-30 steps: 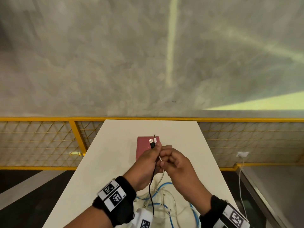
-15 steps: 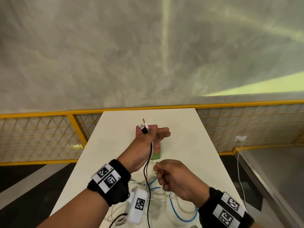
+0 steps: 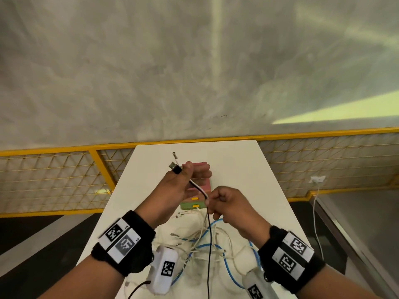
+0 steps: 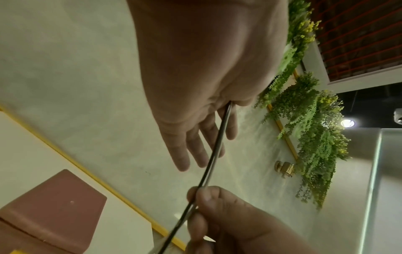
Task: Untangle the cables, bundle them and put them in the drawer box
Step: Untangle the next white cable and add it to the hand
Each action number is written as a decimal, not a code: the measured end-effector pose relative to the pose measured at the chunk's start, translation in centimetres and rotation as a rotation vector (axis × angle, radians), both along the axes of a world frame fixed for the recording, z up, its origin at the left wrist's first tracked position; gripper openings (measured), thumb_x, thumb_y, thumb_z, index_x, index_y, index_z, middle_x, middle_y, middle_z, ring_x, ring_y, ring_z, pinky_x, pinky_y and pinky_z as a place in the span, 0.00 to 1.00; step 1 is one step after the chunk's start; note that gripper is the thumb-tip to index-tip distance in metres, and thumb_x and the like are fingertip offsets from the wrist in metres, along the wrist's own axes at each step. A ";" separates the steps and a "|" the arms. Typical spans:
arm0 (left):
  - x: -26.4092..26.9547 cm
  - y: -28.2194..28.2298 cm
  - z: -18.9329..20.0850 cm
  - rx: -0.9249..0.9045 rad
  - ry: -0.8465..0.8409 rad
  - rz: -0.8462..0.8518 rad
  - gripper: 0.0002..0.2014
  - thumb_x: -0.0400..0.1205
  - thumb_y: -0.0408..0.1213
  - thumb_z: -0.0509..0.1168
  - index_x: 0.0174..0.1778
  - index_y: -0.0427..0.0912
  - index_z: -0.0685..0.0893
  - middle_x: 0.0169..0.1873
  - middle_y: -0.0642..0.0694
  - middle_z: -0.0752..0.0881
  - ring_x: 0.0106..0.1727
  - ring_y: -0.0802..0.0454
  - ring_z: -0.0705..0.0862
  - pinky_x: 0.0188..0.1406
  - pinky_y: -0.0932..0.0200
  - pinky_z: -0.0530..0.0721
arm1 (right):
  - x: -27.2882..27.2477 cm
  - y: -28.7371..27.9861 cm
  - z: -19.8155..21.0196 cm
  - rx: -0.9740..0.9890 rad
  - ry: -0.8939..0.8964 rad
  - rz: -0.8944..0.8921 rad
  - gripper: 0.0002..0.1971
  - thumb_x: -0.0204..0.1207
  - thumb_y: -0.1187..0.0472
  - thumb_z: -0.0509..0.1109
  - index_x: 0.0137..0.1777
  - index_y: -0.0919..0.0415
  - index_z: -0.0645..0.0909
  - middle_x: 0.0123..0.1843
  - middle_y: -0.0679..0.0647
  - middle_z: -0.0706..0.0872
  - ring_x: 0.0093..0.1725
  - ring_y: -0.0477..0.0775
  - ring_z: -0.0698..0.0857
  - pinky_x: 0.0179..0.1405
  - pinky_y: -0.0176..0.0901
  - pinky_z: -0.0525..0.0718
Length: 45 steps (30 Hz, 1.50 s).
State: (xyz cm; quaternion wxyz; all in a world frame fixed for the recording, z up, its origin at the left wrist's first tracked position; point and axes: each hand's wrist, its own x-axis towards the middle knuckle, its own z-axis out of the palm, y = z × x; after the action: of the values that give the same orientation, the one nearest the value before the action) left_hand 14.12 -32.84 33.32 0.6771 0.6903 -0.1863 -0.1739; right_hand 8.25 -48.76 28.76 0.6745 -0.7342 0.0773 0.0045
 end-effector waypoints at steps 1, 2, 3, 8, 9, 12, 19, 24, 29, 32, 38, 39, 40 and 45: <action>-0.3 0.2 0.2 -0.021 0.005 -0.005 0.27 0.85 0.56 0.50 0.66 0.43 0.85 0.58 0.43 0.91 0.61 0.48 0.89 0.55 0.49 0.89 | 0.2 -0.4 0.2 0.030 -0.008 -0.023 0.03 0.76 0.69 0.72 0.41 0.65 0.82 0.31 0.59 0.84 0.24 0.48 0.78 0.19 0.31 0.69; -0.5 0.2 0.5 -0.026 0.001 -0.008 0.28 0.84 0.56 0.50 0.66 0.42 0.85 0.57 0.43 0.91 0.58 0.47 0.90 0.51 0.48 0.90 | 0.4 -0.8 0.3 0.049 -0.008 -0.043 0.02 0.76 0.67 0.72 0.42 0.64 0.83 0.30 0.57 0.84 0.25 0.48 0.77 0.20 0.34 0.68; -0.6 0.3 0.6 -0.015 -0.011 -0.002 0.28 0.84 0.56 0.51 0.66 0.42 0.85 0.56 0.43 0.92 0.54 0.48 0.92 0.48 0.46 0.91 | 0.5 -1.1 0.6 0.052 -0.012 -0.060 0.02 0.76 0.66 0.73 0.44 0.65 0.84 0.30 0.56 0.84 0.25 0.49 0.77 0.20 0.36 0.67; -1.2 -0.1 0.8 0.156 -0.232 0.043 0.25 0.85 0.59 0.52 0.60 0.49 0.89 0.53 0.55 0.93 0.43 0.59 0.89 0.44 0.59 0.84 | 1.0 -0.9 1.7 0.040 -0.023 -0.119 0.06 0.80 0.60 0.68 0.51 0.61 0.81 0.40 0.59 0.92 0.37 0.57 0.90 0.30 0.40 0.79; -1.4 -0.2 0.7 0.190 -0.295 0.038 0.24 0.85 0.59 0.52 0.57 0.51 0.90 0.53 0.56 0.92 0.48 0.61 0.89 0.48 0.62 0.82 | 1.0 -0.4 2.1 0.126 -0.006 -0.094 0.05 0.80 0.59 0.67 0.53 0.59 0.80 0.43 0.58 0.93 0.42 0.57 0.91 0.36 0.44 0.82; -2.5 -0.8 1.1 0.149 -0.384 0.006 0.24 0.84 0.53 0.52 0.52 0.46 0.92 0.45 0.50 0.94 0.53 0.58 0.89 0.55 0.68 0.81 | 1.2 -0.1 3.0 0.694 0.073 -0.071 0.07 0.81 0.66 0.62 0.49 0.62 0.81 0.37 0.59 0.90 0.37 0.57 0.89 0.50 0.52 0.79; -6.7 0.3 4.6 -0.223 -0.161 -0.235 0.29 0.78 0.65 0.62 0.41 0.39 0.90 0.16 0.46 0.79 0.19 0.44 0.83 0.41 0.44 0.89 | 4.3 -2.0 1.8 1.115 0.319 -0.204 0.15 0.83 0.67 0.59 0.67 0.73 0.69 0.58 0.72 0.84 0.55 0.69 0.86 0.49 0.60 0.90; -8.3 3.4 8.7 -0.474 0.179 -0.630 0.26 0.83 0.54 0.63 0.43 0.29 0.87 0.16 0.45 0.74 0.11 0.51 0.75 0.27 0.53 0.85 | 5.7 -3.9 -0.2 1.068 0.292 -0.366 0.07 0.83 0.75 0.57 0.49 0.76 0.76 0.45 0.68 0.83 0.44 0.61 0.85 0.30 0.51 0.90; -6.0 3.1 8.9 -0.163 0.078 -0.192 0.25 0.80 0.56 0.64 0.38 0.34 0.89 0.19 0.40 0.76 0.15 0.45 0.77 0.16 0.60 0.79 | 5.3 -4.2 0.0 1.075 0.275 -0.305 0.09 0.83 0.75 0.57 0.49 0.73 0.80 0.41 0.63 0.90 0.32 0.53 0.92 0.52 0.53 0.86; -2.6 0.0 4.1 0.193 -0.062 0.134 0.21 0.87 0.49 0.57 0.41 0.40 0.90 0.29 0.39 0.83 0.29 0.41 0.85 0.22 0.52 0.83 | 4.0 -2.6 1.1 1.041 0.271 -0.126 0.10 0.81 0.74 0.59 0.54 0.68 0.82 0.44 0.60 0.92 0.39 0.51 0.93 0.47 0.52 0.88; -2.4 -3.3 -3.2 0.461 -0.009 -0.032 0.18 0.89 0.48 0.55 0.47 0.40 0.84 0.36 0.48 0.89 0.24 0.52 0.83 0.16 0.63 0.73 | 2.1 -0.8 1.3 0.781 0.301 -0.065 0.11 0.84 0.68 0.59 0.52 0.58 0.83 0.39 0.56 0.88 0.32 0.51 0.84 0.34 0.42 0.79; -2.6 -3.6 -3.5 0.447 -0.005 -0.026 0.18 0.89 0.47 0.55 0.47 0.38 0.83 0.34 0.48 0.89 0.22 0.53 0.80 0.15 0.65 0.70 | 2.0 -0.8 0.9 0.760 0.300 -0.076 0.12 0.84 0.67 0.59 0.51 0.57 0.84 0.38 0.55 0.87 0.33 0.51 0.83 0.34 0.41 0.76; -2.7 -3.7 -3.8 0.416 -0.001 -0.015 0.17 0.89 0.45 0.56 0.46 0.36 0.83 0.31 0.49 0.88 0.20 0.54 0.78 0.15 0.65 0.68 | 1.9 -0.9 0.5 0.756 0.303 -0.078 0.11 0.83 0.66 0.60 0.51 0.56 0.85 0.38 0.55 0.87 0.33 0.51 0.81 0.35 0.41 0.73; -3.5 -2.9 -3.5 0.350 0.013 -0.112 0.18 0.88 0.41 0.59 0.33 0.39 0.79 0.15 0.54 0.77 0.17 0.59 0.68 0.17 0.65 0.65 | 1.9 -1.7 -0.2 0.869 0.396 -0.033 0.12 0.79 0.59 0.63 0.49 0.62 0.88 0.40 0.55 0.90 0.38 0.53 0.83 0.42 0.47 0.76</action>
State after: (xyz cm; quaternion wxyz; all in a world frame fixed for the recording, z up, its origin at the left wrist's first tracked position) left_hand 10.62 -35.75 29.78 0.5372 0.7849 -0.1871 -0.2456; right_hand 10.10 -50.49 28.55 0.8912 -0.3681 0.2070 0.1655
